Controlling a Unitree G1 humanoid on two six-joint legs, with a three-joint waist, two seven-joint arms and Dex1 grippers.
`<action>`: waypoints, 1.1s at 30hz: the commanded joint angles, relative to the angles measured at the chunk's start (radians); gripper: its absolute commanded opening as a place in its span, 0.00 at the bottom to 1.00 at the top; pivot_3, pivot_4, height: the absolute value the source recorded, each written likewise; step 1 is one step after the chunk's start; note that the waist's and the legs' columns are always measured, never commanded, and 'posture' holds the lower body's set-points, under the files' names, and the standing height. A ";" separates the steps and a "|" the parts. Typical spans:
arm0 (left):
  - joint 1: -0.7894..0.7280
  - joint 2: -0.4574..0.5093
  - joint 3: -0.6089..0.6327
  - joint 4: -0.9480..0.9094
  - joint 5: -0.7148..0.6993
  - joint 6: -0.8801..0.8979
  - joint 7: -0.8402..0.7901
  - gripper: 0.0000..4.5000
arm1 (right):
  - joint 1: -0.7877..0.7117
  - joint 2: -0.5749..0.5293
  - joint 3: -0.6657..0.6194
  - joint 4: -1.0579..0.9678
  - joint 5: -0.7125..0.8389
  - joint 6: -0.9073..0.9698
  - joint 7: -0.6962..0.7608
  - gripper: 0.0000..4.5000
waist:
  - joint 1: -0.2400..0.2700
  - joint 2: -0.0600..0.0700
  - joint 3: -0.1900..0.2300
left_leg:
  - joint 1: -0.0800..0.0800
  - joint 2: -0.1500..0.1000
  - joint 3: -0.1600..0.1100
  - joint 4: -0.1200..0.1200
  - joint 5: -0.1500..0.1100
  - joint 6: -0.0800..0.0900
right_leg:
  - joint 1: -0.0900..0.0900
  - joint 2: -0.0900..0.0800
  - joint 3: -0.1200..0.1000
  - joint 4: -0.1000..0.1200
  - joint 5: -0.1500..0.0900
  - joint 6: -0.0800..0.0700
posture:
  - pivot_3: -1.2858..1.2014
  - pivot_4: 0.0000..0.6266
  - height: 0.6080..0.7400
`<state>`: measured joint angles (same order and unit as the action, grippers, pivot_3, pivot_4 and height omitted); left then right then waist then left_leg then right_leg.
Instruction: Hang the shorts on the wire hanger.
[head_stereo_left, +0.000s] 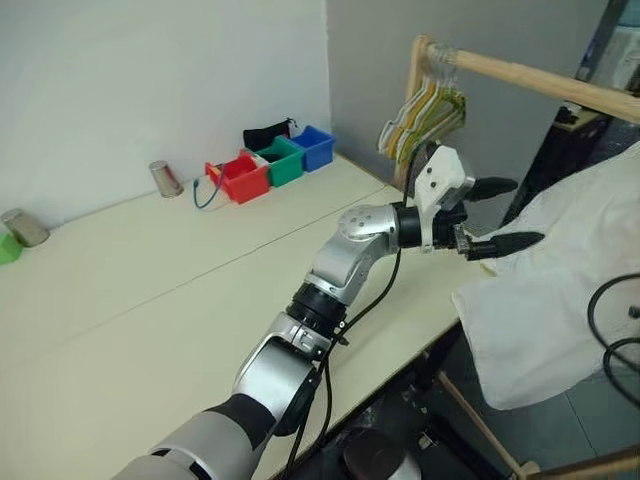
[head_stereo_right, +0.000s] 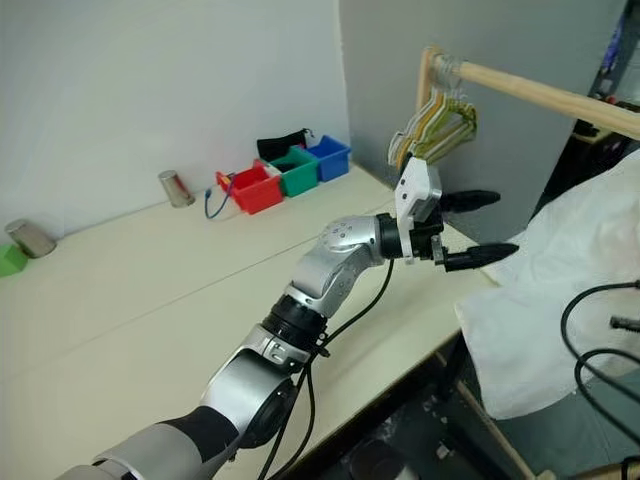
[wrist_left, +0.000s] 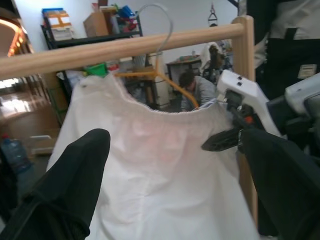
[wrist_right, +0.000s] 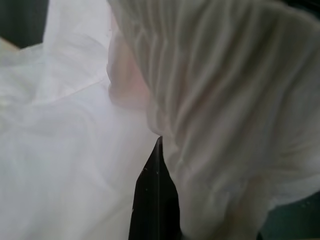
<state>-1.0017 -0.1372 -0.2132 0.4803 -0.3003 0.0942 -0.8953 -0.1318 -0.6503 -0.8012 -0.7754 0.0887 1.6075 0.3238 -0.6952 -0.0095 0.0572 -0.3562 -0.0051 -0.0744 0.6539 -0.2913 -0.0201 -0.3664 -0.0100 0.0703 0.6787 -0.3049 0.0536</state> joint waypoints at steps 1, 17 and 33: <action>-0.054 -0.061 0.040 0.034 0.013 -0.068 0.081 0.99 | -0.069 -0.053 -0.012 0.072 -0.009 0.007 -0.028 0.00 | -0.010 0.000 0.000 | 0.001 -0.001 0.001 0.000 -0.002 0.003 | 0.001 -0.001 0.001 0.000 -0.001 0.001 | 0.25 0.02 1.00; -0.047 -0.047 0.008 0.029 0.049 -0.123 0.128 0.99 | -0.170 -0.041 -0.064 0.297 0.081 0.007 -0.069 0.00 | -0.003 0.000 0.000 | 0.013 -0.008 0.002 -0.006 -0.003 0.004 | 0.017 -0.017 0.001 -0.008 -0.005 0.012 | 0.26 0.00 1.00; -0.066 -0.031 0.026 0.055 0.052 -0.129 0.129 1.00 | -0.176 -0.024 -0.106 0.346 0.202 0.007 -0.178 0.19 | 0.009 0.000 0.000 | 0.014 -0.016 -0.001 -0.006 -0.003 0.004 | 0.024 -0.026 0.000 -0.016 -0.004 0.020 | 0.27 0.02 1.00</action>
<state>-1.0365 -0.1405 -0.2063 0.5486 -0.2474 -0.0134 -0.7732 -0.3009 -0.6466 -0.8857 -0.4154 0.2623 1.6074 0.1622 -0.6863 -0.0092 0.0571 -0.3418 -0.0226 -0.0759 0.6482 -0.2941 -0.0161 -0.3418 -0.0377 0.0709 0.6622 -0.3092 0.0754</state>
